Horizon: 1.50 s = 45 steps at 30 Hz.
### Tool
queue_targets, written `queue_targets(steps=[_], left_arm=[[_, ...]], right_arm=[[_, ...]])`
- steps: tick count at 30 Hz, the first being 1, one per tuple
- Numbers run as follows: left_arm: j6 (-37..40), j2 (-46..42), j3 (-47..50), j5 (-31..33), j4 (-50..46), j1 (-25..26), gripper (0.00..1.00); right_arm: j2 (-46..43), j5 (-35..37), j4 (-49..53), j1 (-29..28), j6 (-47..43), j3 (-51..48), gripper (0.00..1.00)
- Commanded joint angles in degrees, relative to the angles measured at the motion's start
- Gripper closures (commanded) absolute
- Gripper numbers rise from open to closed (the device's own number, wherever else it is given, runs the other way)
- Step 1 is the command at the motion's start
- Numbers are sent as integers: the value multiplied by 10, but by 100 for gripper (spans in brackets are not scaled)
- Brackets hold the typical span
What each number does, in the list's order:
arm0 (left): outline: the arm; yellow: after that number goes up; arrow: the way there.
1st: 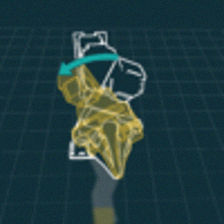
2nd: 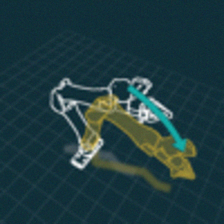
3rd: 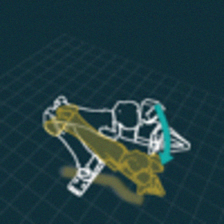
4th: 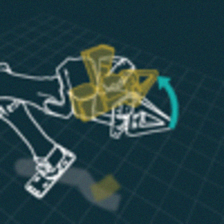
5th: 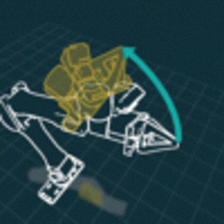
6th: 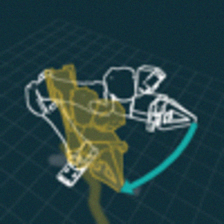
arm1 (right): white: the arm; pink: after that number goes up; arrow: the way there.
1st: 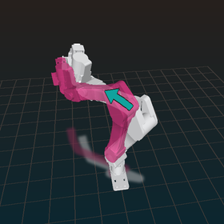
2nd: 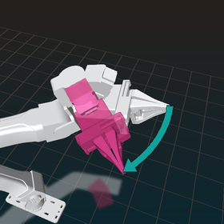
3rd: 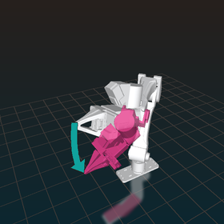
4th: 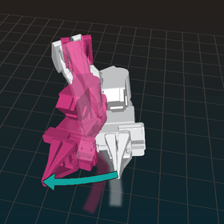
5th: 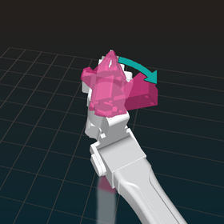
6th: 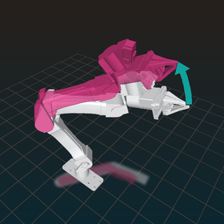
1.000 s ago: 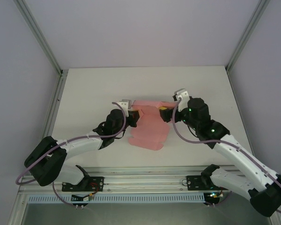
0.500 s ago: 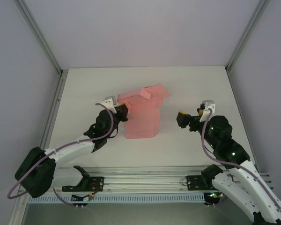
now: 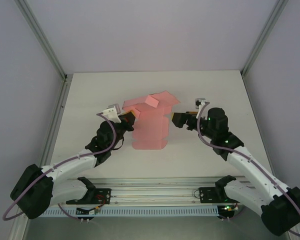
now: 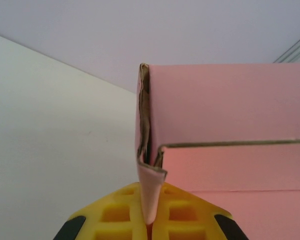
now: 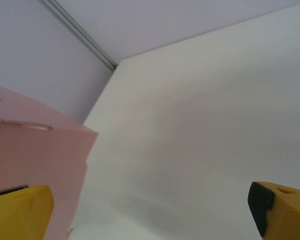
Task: Assemble paper box
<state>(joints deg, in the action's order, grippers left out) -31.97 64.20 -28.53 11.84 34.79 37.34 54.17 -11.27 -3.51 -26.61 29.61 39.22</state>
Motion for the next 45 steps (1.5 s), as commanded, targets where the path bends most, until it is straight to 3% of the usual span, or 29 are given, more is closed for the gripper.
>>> queue_targets(steps=[1, 11, 21, 25, 29, 32, 36, 40, 43, 45], left_arm=[[3, -4, 3, -19, 32, -2, 100], [15, 13, -5, -21, 10, -2, 100], [17, 30, -14, -35, 8, -2, 100], [30, 18, -18, -21, -18, -2, 100], [56, 4, -26, 20, -75, -3, 100], [73, -12, -24, 27, -101, -4, 100], [92, -38, -15, -4, -108, -10, 100], [107, -57, 8, -72, -80, -12, 100], [113, -59, 15, -109, -56, -12, 100], [117, -57, 11, -120, -62, -12, 100]], right_arm=[[28, -36, -83, 2, -6, 20, 0], [89, -102, -144, -5, -25, 35, 0], [153, 41, -37, -65, -100, 78, 0], [107, 61, -6, -65, -122, 74, 0], [3, 24, 83, -65, -180, 69, 0], [-79, 60, 149, -61, -211, 64, 0], [-157, 75, 205, -19, -227, 78, 0], [-137, 92, 297, 67, -215, 143, 0], [-67, 30, 314, 138, -221, 185, 0], [-4, -74, 313, 173, -232, 216, 0]])
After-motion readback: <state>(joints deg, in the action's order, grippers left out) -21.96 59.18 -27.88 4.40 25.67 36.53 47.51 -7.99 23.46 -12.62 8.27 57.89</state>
